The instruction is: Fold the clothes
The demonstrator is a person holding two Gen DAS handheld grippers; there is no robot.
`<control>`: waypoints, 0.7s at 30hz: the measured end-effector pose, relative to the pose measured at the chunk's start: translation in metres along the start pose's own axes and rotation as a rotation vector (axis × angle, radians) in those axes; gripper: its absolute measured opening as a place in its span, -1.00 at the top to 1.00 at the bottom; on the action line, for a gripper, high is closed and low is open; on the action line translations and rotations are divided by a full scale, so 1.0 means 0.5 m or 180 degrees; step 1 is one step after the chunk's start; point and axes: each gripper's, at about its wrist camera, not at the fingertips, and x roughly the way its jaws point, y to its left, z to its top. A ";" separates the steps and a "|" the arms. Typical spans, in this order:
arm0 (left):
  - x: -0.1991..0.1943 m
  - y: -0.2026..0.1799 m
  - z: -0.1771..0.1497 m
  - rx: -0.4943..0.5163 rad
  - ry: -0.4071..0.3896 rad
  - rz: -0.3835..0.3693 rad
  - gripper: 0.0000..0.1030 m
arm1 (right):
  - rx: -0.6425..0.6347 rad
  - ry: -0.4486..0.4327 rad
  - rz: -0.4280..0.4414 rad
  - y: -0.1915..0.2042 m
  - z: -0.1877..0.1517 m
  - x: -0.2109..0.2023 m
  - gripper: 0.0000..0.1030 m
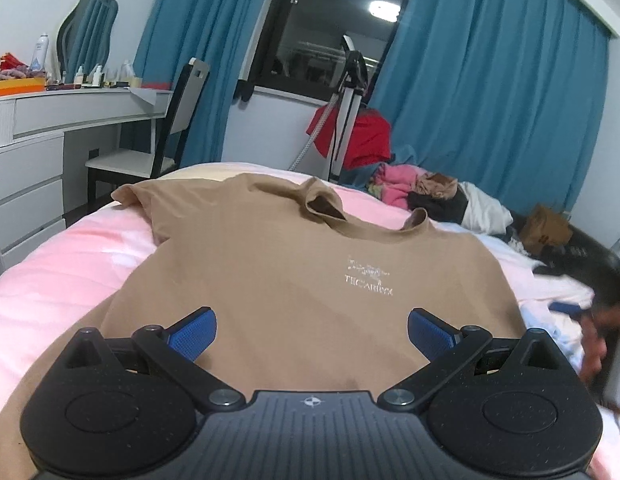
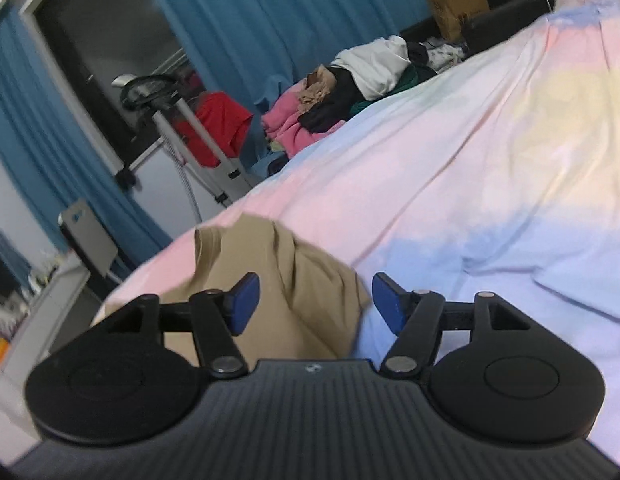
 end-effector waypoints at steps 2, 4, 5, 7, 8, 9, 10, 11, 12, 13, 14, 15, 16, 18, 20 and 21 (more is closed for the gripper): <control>0.009 0.000 -0.005 0.0029 0.0034 0.0005 -1.00 | 0.0118 0.0017 -0.0037 -0.001 0.007 0.032 -0.28; 0.021 -0.002 -0.010 0.0032 0.0084 0.0003 -1.00 | 0.0248 0.0063 -0.0113 -0.008 0.008 0.064 -0.26; 0.026 -0.001 -0.012 0.0029 0.0096 0.0004 -1.00 | 0.0313 0.0085 -0.0150 -0.011 0.009 0.081 -0.26; 0.036 0.003 -0.017 0.0037 0.0118 -0.0006 -1.00 | 0.0442 0.0189 -0.0266 -0.023 -0.002 0.114 -0.23; 0.043 0.002 -0.021 0.0053 0.0137 -0.0009 -1.00 | 0.0498 0.0236 -0.0329 -0.029 -0.009 0.130 -0.10; 0.050 0.001 -0.024 0.0070 0.0156 -0.0011 -1.00 | 0.0547 0.0262 -0.0342 -0.034 -0.017 0.143 0.02; 0.056 0.000 -0.027 0.0084 0.0180 -0.0008 -1.00 | 0.0555 0.0282 -0.0300 -0.032 -0.024 0.153 0.09; 0.061 0.000 -0.030 0.0098 0.0204 -0.0004 -0.99 | 0.0499 0.0293 -0.0275 -0.025 -0.028 0.158 0.34; 0.066 -0.001 -0.033 0.0112 0.0227 0.0000 -0.99 | 0.0366 0.0278 -0.0293 -0.011 -0.031 0.158 0.65; 0.067 -0.001 -0.034 0.0124 0.0226 0.0000 -0.99 | 0.0214 0.0256 -0.0322 0.004 -0.033 0.156 0.74; 0.067 -0.002 -0.035 0.0136 0.0223 -0.0001 -0.99 | 0.0148 0.0172 -0.0343 0.012 -0.028 0.146 0.76; 0.068 -0.002 -0.035 0.0148 0.0221 -0.0002 -0.99 | 0.0110 0.0067 -0.0362 0.019 -0.019 0.134 0.79; 0.068 -0.002 -0.036 0.0160 0.0219 -0.0003 -0.99 | 0.0072 -0.0037 -0.0380 0.025 -0.011 0.121 0.80; 0.069 -0.002 -0.038 0.0184 0.0214 -0.0004 -0.99 | -0.0075 -0.0306 -0.0437 0.035 0.016 0.088 0.81; 0.070 -0.002 -0.039 0.0208 0.0209 -0.0006 -0.99 | -0.0159 -0.0510 -0.0523 0.032 0.041 0.061 0.81; 0.071 -0.003 -0.040 0.0220 0.0207 -0.0007 -0.99 | -0.0183 -0.0543 -0.0548 0.024 0.046 0.054 0.81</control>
